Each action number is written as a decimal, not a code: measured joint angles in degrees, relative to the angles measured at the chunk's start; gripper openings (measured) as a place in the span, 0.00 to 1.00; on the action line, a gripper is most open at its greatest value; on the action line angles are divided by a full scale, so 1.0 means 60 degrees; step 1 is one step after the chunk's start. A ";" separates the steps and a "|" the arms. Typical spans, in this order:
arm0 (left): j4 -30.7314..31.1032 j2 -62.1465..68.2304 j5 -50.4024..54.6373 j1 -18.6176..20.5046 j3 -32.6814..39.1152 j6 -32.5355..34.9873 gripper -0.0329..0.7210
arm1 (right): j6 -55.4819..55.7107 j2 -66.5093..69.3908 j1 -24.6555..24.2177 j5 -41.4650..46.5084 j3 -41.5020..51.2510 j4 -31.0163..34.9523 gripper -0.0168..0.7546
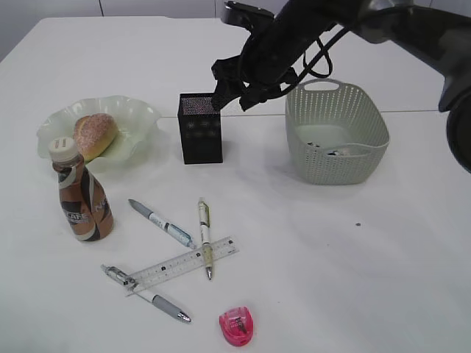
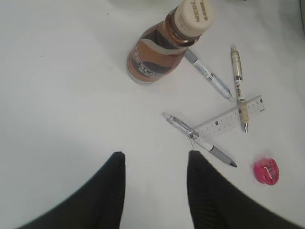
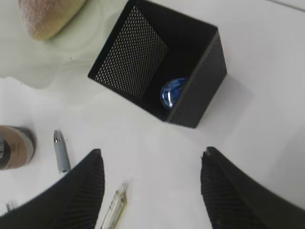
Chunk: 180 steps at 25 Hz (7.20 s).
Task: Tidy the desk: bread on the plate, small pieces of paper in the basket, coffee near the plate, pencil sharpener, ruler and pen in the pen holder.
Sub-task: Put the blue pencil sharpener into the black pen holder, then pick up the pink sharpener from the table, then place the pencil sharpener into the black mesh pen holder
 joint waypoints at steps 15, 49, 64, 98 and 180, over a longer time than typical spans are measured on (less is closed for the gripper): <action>0.0000 0.0016 0.0215 0.0000 0.0000 0.0000 0.47 | 0.2935 -0.1017 0.1300 0.0832 0.0016 -0.3170 0.63; 0.0065 0.0016 0.0427 0.0000 0.0000 0.0021 0.44 | 0.4573 -0.4866 0.4964 -0.0399 1.0230 -0.3390 0.63; 0.0065 0.0016 0.0427 0.0000 0.0000 0.0021 0.44 | 0.5910 -0.4866 0.5003 -0.2104 1.0651 -0.3927 0.63; 0.0065 0.0016 0.0427 0.0000 0.0000 0.0027 0.43 | 0.6468 -0.3662 0.4761 -0.2463 1.0651 -0.3596 0.62; 0.0065 0.0016 0.0331 0.0000 0.0000 0.0027 0.41 | -0.9543 -0.1575 -0.0214 -0.5690 0.5724 1.0583 0.44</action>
